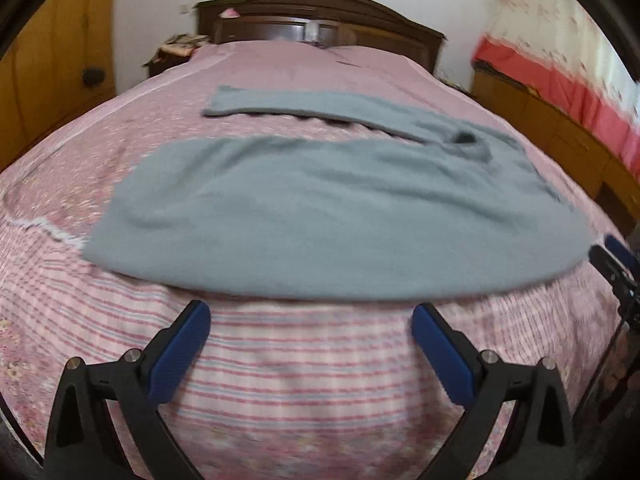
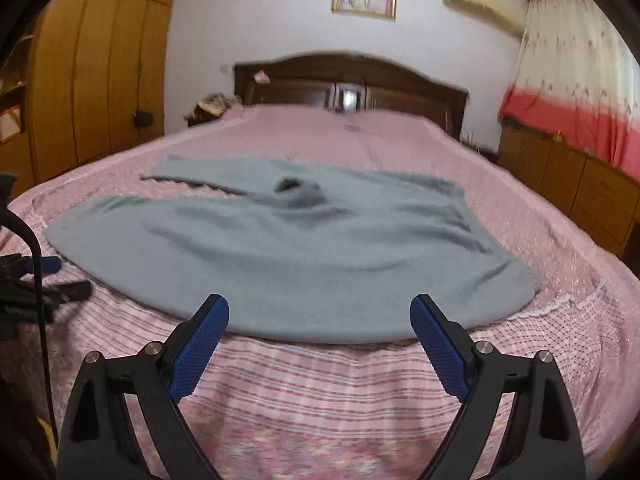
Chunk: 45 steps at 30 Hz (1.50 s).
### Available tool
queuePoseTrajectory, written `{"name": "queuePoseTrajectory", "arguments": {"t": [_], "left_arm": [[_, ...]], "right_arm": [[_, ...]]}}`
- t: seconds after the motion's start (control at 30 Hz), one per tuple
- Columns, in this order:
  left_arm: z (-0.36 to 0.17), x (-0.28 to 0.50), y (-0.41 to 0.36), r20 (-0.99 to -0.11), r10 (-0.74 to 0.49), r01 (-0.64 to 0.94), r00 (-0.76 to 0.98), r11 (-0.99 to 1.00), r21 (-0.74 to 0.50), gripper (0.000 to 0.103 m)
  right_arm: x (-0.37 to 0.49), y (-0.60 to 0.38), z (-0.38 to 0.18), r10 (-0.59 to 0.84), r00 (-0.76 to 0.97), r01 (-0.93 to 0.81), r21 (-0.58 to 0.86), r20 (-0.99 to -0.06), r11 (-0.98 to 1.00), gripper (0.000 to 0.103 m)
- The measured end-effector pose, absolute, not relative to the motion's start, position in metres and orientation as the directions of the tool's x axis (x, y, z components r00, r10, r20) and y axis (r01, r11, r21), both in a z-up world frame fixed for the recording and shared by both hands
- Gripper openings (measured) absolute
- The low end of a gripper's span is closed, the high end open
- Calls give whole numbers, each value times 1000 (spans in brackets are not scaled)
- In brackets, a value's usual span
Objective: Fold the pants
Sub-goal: 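Move both tools to the sweatpants waistband and close on its edge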
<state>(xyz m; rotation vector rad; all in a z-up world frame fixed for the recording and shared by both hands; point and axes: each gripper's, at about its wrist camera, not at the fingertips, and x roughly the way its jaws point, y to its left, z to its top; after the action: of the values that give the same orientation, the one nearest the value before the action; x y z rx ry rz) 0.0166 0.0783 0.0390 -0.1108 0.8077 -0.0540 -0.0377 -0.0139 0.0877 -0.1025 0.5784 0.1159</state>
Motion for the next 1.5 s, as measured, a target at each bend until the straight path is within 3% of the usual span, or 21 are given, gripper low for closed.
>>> {"name": "queuePoseTrajectory", "arguments": {"t": [0.23,0.33,0.47,0.7,0.87,1.0,1.07,1.13,1.17,1.33,1.4,1.5], "left_arm": [[43,16,133,-686,-118,-101,718,957,-270,103],[47,-2,162,-663,-30,-220,748,931,-291,103],[45,-22,204,-613,-24,-281,790,874,-397,103],[46,-21,229,-517,-109,-229,849,806,-545,97],[70,3,236,-567,-135,-170,813,876,-452,97],[36,13,253,-586,-312,-212,748,724,-656,92],[24,19,256,-605,-307,-247,735,709,-661,85],[22,21,261,-570,-317,-240,758,677,-695,83],[20,21,263,-538,-335,-226,774,647,-728,83],[15,19,274,-444,-382,-187,811,550,-814,76],[11,21,275,-393,-423,-155,817,495,-855,67],[-1,30,272,-388,-453,-162,803,460,-873,60]], "right_arm": [[-6,-107,102,17,860,68,147,-511,987,94],[-2,-159,86,-20,828,182,236,-560,954,94],[-18,-209,64,-1,814,255,355,-581,900,94],[-18,-194,69,0,829,232,343,-560,910,92],[11,-184,76,87,828,210,450,-554,868,92],[27,-192,60,61,787,321,493,-614,809,92],[31,-191,50,41,748,351,447,-662,823,80],[33,-190,42,-10,709,385,375,-705,844,47],[32,-192,39,-18,707,388,366,-707,846,43],[19,-224,26,123,788,354,608,-603,711,39],[18,-233,21,170,810,337,683,-561,648,39],[19,-240,16,201,831,325,745,-519,582,39]]}}
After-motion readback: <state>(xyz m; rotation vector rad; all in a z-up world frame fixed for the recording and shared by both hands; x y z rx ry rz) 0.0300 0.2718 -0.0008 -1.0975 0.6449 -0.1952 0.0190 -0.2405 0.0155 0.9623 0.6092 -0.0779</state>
